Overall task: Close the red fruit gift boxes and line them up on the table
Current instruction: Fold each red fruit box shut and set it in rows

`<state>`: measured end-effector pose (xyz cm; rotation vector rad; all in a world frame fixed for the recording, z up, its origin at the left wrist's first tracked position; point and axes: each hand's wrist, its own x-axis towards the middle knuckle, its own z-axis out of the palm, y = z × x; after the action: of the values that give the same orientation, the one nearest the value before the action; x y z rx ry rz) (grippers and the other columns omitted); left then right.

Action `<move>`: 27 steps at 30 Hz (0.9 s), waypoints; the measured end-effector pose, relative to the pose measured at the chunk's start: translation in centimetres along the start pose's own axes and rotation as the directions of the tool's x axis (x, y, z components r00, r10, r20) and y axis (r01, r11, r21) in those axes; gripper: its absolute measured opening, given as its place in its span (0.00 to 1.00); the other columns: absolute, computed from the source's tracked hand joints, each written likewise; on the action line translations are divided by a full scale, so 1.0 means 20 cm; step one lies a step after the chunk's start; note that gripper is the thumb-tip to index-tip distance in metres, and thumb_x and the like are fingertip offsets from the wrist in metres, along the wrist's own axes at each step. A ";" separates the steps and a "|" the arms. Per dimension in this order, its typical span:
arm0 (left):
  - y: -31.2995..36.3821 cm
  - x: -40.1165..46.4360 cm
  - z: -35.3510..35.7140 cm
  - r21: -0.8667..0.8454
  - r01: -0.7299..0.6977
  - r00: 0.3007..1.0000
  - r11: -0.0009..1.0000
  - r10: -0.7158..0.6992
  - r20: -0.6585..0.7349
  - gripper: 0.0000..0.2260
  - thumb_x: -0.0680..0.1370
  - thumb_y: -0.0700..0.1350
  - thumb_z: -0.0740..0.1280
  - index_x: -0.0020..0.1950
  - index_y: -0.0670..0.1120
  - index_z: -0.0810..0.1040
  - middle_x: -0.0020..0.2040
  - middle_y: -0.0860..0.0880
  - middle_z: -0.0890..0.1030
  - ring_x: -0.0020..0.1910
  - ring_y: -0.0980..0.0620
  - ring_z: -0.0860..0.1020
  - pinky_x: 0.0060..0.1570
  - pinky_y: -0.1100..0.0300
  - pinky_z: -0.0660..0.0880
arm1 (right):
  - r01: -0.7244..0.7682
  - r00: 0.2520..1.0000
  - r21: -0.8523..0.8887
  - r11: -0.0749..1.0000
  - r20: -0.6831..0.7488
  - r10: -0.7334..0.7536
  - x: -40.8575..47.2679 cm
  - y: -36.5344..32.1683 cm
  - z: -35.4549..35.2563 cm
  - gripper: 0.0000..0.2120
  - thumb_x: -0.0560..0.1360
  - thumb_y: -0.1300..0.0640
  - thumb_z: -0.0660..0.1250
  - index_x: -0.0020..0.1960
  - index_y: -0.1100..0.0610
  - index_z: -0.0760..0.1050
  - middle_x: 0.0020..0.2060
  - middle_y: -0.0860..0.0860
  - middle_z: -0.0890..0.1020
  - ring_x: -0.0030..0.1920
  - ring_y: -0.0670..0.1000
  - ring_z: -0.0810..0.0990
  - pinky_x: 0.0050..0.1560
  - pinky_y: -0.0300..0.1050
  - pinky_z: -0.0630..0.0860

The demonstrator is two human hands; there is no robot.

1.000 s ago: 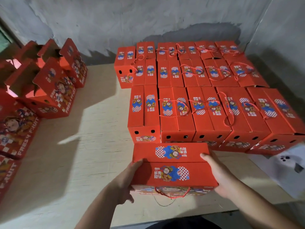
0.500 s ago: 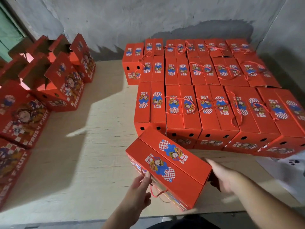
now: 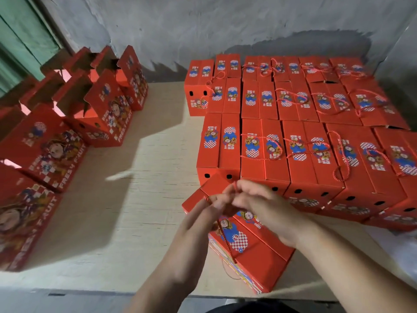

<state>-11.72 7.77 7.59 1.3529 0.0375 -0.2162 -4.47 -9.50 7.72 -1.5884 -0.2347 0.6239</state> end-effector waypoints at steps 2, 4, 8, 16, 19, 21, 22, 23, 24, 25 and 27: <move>0.06 -0.01 0.02 0.188 -0.026 0.999 0.982 0.020 0.033 0.28 0.75 0.70 0.67 0.71 0.60 0.76 0.67 0.55 0.80 0.70 0.54 0.75 0.67 0.59 0.73 | 0.006 0.996 0.006 1.000 0.084 -0.006 0.00 -0.06 0.09 0.14 0.69 0.49 0.69 0.54 0.50 0.80 0.47 0.46 0.86 0.54 0.46 0.83 0.61 0.47 0.79; 0.11 -0.01 0.02 0.363 -0.095 0.995 0.927 0.074 0.070 0.30 0.75 0.74 0.62 0.72 0.63 0.71 0.68 0.57 0.77 0.74 0.47 0.69 0.72 0.47 0.68 | 0.009 0.999 0.126 0.992 0.041 -0.015 0.01 -0.11 0.10 0.16 0.63 0.51 0.71 0.50 0.50 0.82 0.41 0.44 0.86 0.48 0.46 0.84 0.58 0.49 0.79; 0.28 0.04 -0.01 0.708 -0.260 0.964 0.656 0.215 0.155 0.24 0.79 0.72 0.54 0.61 0.58 0.77 0.57 0.59 0.78 0.65 0.49 0.73 0.63 0.49 0.73 | 0.077 0.994 0.287 0.955 0.050 -0.095 -0.01 -0.19 0.09 0.11 0.70 0.58 0.64 0.50 0.53 0.81 0.33 0.44 0.82 0.35 0.43 0.81 0.36 0.34 0.76; 0.09 -0.05 -0.37 0.707 -0.056 0.841 0.705 0.415 -0.348 0.11 0.82 0.60 0.63 0.59 0.59 0.80 0.48 0.60 0.84 0.48 0.61 0.82 0.46 0.65 0.77 | -0.082 0.995 0.237 0.968 0.069 0.067 0.20 -0.17 0.44 0.07 0.69 0.54 0.68 0.45 0.55 0.79 0.39 0.61 0.79 0.41 0.56 0.81 0.42 0.42 0.76; -0.22 -0.21 -0.45 0.500 0.138 0.850 0.855 0.157 -0.503 0.30 0.69 0.68 0.70 0.69 0.64 0.70 0.61 0.59 0.80 0.62 0.57 0.79 0.59 0.57 0.74 | -0.099 0.992 0.085 0.992 0.086 0.091 0.27 -0.19 0.50 0.19 0.67 0.50 0.68 0.49 0.64 0.72 0.45 0.60 0.85 0.51 0.59 0.83 0.61 0.52 0.75; -0.40 -0.30 -0.45 0.556 0.239 0.856 0.796 0.098 -0.508 0.46 0.60 0.69 0.74 0.76 0.60 0.65 0.69 0.55 0.73 0.70 0.54 0.73 0.66 0.53 0.70 | -0.099 0.990 0.018 0.995 0.101 0.096 0.31 -0.23 0.53 0.25 0.66 0.47 0.68 0.55 0.65 0.73 0.52 0.60 0.85 0.58 0.61 0.82 0.68 0.59 0.73; -0.47 -0.33 -0.43 0.558 0.278 0.853 0.782 0.067 -0.518 0.54 0.58 0.68 0.78 0.80 0.56 0.62 0.70 0.54 0.70 0.72 0.54 0.70 0.68 0.51 0.70 | -0.089 0.989 -0.018 0.996 0.116 0.091 0.33 -0.24 0.54 0.28 0.66 0.46 0.69 0.58 0.65 0.73 0.55 0.63 0.83 0.59 0.63 0.81 0.68 0.64 0.72; -0.53 -0.34 -0.41 0.500 0.307 0.837 0.810 0.021 -0.547 0.59 0.57 0.62 0.84 0.82 0.53 0.59 0.70 0.53 0.70 0.71 0.53 0.70 0.68 0.49 0.71 | -0.082 0.986 -0.050 0.995 0.139 0.088 0.34 -0.25 0.57 0.31 0.65 0.46 0.69 0.62 0.65 0.72 0.57 0.67 0.81 0.58 0.65 0.81 0.67 0.67 0.71; -0.55 -0.37 -0.41 0.383 0.296 0.828 0.875 -0.036 -0.559 0.60 0.59 0.52 0.87 0.83 0.51 0.56 0.71 0.51 0.71 0.70 0.51 0.72 0.67 0.48 0.74 | -0.082 0.983 -0.070 0.994 0.160 0.093 0.36 -0.26 0.59 0.35 0.66 0.46 0.69 0.65 0.66 0.69 0.59 0.69 0.78 0.58 0.66 0.80 0.66 0.68 0.70; -0.58 -0.40 -0.42 0.261 0.242 0.823 0.934 -0.056 -0.565 0.57 0.63 0.42 0.86 0.84 0.51 0.55 0.71 0.47 0.74 0.65 0.49 0.76 0.62 0.49 0.79 | -0.091 0.979 -0.074 0.993 0.178 0.103 0.37 -0.25 0.62 0.37 0.66 0.47 0.69 0.68 0.67 0.67 0.61 0.70 0.76 0.60 0.68 0.78 0.66 0.70 0.69; -0.58 -0.35 -0.44 0.041 0.202 0.685 0.979 -0.111 -0.720 0.46 0.70 0.36 0.80 0.82 0.50 0.59 0.65 0.36 0.79 0.51 0.52 0.80 0.47 0.61 0.82 | -0.104 0.971 -0.055 0.993 0.210 0.114 0.41 -0.25 0.65 0.40 0.67 0.47 0.68 0.74 0.65 0.64 0.62 0.71 0.76 0.65 0.69 0.74 0.69 0.70 0.68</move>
<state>-19.71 14.91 -4.52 1.4835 0.8229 0.1890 -3.37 6.28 10.52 -1.5846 -0.3238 0.8817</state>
